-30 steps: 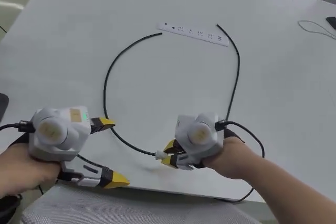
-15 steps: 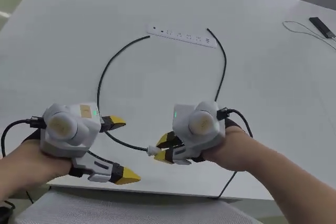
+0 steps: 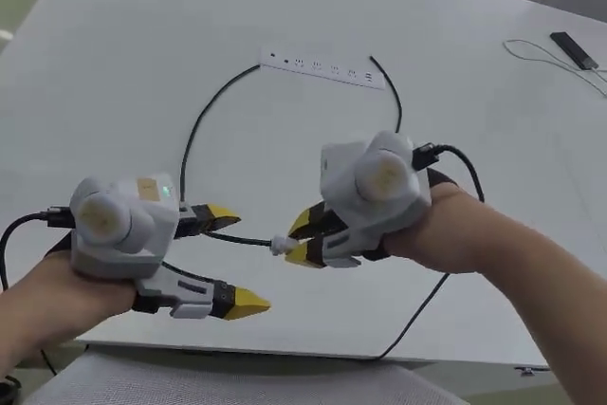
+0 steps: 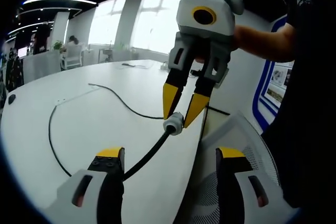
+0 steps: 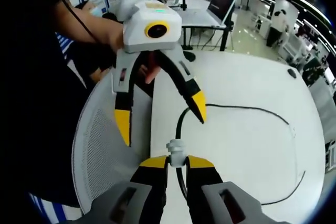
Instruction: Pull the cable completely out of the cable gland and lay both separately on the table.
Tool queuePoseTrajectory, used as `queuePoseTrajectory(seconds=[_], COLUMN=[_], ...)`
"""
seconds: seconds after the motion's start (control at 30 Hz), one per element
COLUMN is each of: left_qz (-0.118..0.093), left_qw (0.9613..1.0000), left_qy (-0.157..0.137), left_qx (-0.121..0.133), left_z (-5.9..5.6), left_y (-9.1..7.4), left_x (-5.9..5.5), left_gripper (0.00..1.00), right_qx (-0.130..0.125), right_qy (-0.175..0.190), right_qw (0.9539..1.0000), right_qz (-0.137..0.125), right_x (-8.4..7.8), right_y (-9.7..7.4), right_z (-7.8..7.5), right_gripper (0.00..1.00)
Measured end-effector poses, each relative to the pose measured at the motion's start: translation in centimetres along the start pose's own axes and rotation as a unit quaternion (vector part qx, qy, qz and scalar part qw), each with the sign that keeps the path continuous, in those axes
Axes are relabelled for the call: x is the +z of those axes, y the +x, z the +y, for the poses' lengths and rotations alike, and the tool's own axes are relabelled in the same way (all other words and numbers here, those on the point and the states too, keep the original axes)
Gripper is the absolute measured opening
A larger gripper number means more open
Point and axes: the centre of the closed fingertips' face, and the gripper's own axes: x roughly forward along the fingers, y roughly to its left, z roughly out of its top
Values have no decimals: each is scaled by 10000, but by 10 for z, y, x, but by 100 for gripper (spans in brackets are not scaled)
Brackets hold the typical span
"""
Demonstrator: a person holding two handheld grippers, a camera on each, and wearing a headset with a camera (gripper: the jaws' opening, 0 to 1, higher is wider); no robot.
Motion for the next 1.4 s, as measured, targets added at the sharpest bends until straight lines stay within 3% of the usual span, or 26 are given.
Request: queuePoseTrajectory(seconds=[0.13, 0.23, 0.47, 0.73, 1.0, 1.4], left_qz=[-169, -246, -139, -281, -242, -321], left_qw=[9999, 9997, 9997, 9990, 9985, 9978], left_qy=[-1, -51, -3, 60, 87, 65], left_qx=[-31, -34, -187, -353, -487, -568], left_z=[0, 1, -3, -7, -12, -13], left_y=[0, 1, 6, 6, 7, 6], left_x=[15, 19, 14, 22, 20, 20], left_gripper=[68, 68, 54, 38, 25, 16], right_qx=[23, 16, 12, 5, 38, 17], right_qy=[-131, -155, -211, -329, -467, -675], right_qw=[9999, 9999, 9997, 9994, 9988, 9975], right_qz=[-49, -55, -76, -118, -157, -228], right_x=[8, 8, 5, 1, 1, 1], right_y=[-3, 0, 2, 3, 4, 6], right_z=[3, 4, 4, 5, 9, 11], right_gripper=[7, 7, 7, 7, 7, 7])
